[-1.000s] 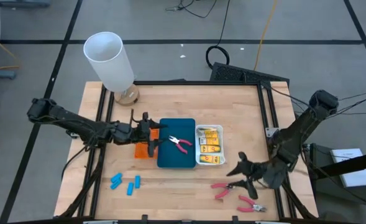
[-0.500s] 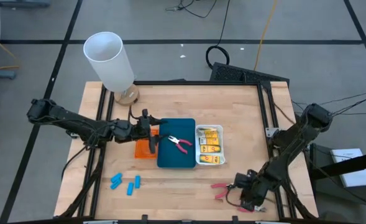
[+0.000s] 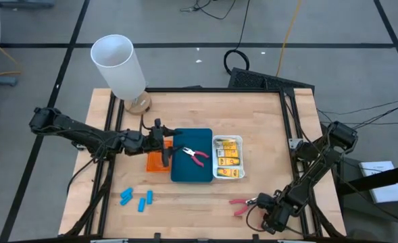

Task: Pick & Place School Supplies
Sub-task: Put the pink hole puncher into the blue bin

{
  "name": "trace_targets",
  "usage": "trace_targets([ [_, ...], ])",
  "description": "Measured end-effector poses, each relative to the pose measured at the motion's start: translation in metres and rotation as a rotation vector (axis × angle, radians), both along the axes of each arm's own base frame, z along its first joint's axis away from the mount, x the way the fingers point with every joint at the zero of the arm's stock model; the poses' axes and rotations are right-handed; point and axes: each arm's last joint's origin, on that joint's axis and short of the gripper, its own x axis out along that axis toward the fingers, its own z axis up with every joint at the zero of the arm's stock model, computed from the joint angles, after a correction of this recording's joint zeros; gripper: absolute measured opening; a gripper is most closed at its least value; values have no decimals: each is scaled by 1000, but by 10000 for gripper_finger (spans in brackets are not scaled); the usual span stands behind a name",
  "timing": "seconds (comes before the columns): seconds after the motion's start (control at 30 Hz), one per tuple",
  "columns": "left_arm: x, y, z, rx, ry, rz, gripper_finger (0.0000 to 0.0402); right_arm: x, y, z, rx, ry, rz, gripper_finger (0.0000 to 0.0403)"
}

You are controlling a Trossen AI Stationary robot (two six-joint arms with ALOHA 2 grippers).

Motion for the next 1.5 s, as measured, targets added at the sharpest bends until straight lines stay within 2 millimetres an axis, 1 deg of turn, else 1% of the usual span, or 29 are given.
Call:
trace_targets([
  [0.07, 0, 0, 0, -4, -1, 0, 255, -1, -1, -2, -21, 18, -12, 158],
  [0.17, 0, 0, 0, -4, -1, 0, 255, -2, -3, -5, -51, 39, -16, 135],
  [0.3, 0, 0, 0, -4, -1, 0, 255, -4, -7, -8, -91, 59, -17, 86],
  [0.43, 0, 0, 0, -4, -1, 0, 255, -4, -10, -8, -133, 35, -12, 35],
  [0.6, 0, 0, 0, -3, -1, 0, 255, -1, -14, -4, -147, -4, 17, 33],
  [0.7, 0, 0, 0, -3, -1, 0, 255, 0, -17, 8, -133, -69, 31, 33],
  [0.77, 0, 0, 0, -4, -2, 0, 255, -2, -23, 17, -165, -118, 35, 33],
  [0.93, 0, 0, 0, -3, -1, -1, 255, -3, -32, 49, -169, -337, 43, 33],
  [1.13, 0, 0, 0, -2, 1, -1, 255, -6, -43, 81, -177, -557, 97, 33],
  [1.23, 0, 0, 0, -1, 3, -1, 255, -6, -48, 95, -232, -695, 156, 33],
  [1.33, 0, 0, -1, 0, 7, -1, 255, -5, -52, 106, -334, -827, 222, 33],
  [1.43, 0, 0, -1, 0, 7, -1, 255, 0, -56, 115, -459, -945, 268, 33],
  [1.5, 0, 0, -1, 0, 7, -1, 255, 7, -59, 120, -539, -1001, 290, 33],
])
